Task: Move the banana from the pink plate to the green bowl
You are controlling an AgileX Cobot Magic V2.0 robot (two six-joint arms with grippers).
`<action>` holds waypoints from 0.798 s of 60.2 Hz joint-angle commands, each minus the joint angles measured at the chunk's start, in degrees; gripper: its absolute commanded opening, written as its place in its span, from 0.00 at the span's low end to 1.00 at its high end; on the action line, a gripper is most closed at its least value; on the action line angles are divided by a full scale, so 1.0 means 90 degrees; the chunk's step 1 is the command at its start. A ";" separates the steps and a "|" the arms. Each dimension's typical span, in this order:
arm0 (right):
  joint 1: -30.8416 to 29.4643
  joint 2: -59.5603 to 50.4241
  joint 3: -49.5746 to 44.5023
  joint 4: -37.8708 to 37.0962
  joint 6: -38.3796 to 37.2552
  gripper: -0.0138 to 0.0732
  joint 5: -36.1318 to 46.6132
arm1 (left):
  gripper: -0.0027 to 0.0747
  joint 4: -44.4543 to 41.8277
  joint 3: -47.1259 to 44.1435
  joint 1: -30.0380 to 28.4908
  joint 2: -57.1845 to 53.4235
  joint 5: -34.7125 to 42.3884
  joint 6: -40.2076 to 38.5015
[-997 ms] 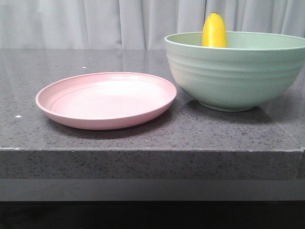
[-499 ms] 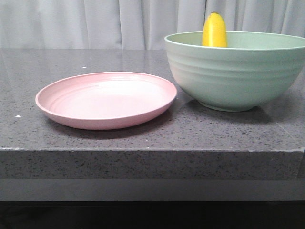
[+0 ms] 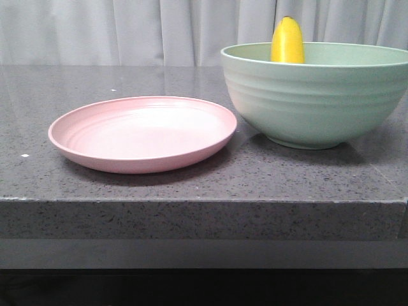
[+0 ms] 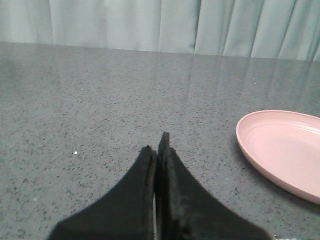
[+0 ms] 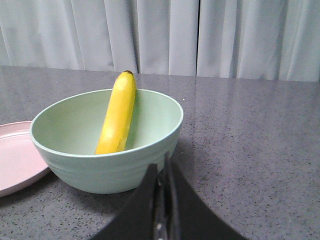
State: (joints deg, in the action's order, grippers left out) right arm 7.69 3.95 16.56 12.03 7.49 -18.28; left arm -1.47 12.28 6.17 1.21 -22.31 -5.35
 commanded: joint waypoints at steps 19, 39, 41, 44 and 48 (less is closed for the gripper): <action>0.0004 0.0057 0.0153 0.0043 0.0058 0.09 0.0554 | 0.01 0.0444 -0.1424 -0.0800 -0.0292 0.1634 0.0001; 0.0004 0.0057 0.0153 0.0043 0.0058 0.09 0.0554 | 0.01 0.0460 -0.1428 -0.0800 -0.0292 0.1715 0.0001; 0.0004 0.0057 0.0153 0.0043 0.0058 0.09 0.0554 | 0.01 0.0460 -0.1428 -0.0800 -0.0292 0.1715 0.0001; 0.0004 0.0057 0.0153 0.0043 0.0058 0.09 0.0554 | 0.01 0.0460 -0.1428 -0.0800 -0.0292 0.1715 0.0001; 0.0004 0.0057 0.0153 0.0043 0.0058 0.09 0.0554 | 0.01 0.0460 -0.1428 -0.0800 -0.0292 0.1715 0.0001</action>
